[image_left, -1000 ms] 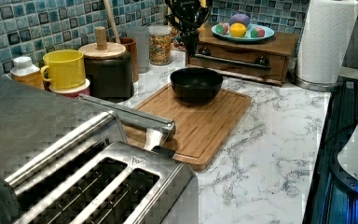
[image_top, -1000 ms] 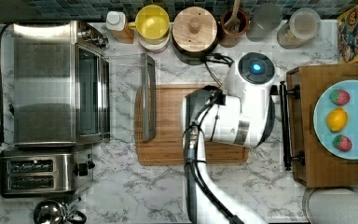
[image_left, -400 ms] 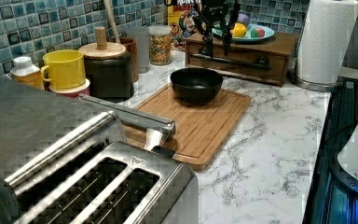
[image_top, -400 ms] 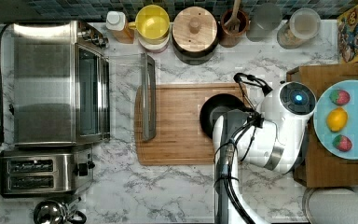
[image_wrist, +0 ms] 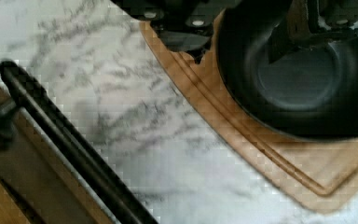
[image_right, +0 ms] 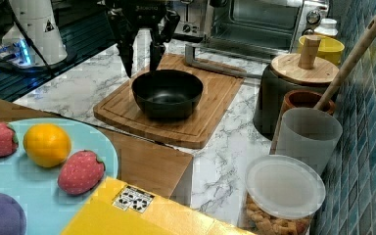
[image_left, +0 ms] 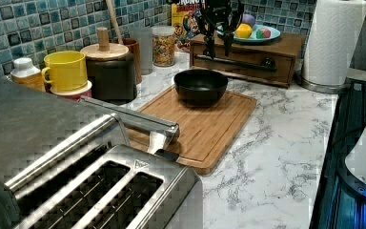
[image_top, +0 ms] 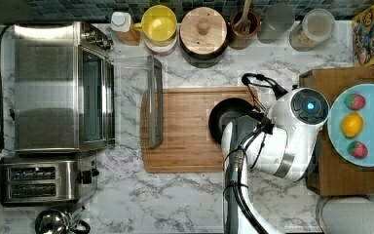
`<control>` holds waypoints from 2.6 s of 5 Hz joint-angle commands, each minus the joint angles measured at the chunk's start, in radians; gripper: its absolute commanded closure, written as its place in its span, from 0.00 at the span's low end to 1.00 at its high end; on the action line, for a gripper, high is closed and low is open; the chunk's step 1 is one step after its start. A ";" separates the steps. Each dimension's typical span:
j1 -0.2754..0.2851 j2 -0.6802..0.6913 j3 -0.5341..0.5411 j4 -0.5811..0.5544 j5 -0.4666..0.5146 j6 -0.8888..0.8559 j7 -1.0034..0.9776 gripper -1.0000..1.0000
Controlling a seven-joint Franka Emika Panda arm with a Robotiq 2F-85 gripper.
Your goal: Pick up the bowl.
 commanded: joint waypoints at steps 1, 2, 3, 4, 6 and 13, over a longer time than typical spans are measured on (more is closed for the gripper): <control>-0.022 -0.014 -0.018 -0.084 0.006 0.037 -0.126 0.50; -0.024 -0.021 -0.010 -0.112 0.026 0.065 -0.185 0.50; -0.023 0.001 -0.002 -0.124 0.028 0.082 -0.222 0.50; -0.018 0.036 0.000 -0.137 0.029 0.117 -0.224 0.50; -0.019 0.062 0.003 -0.164 0.084 0.186 -0.256 0.50; -0.017 -0.012 0.007 -0.136 0.129 0.158 -0.129 1.00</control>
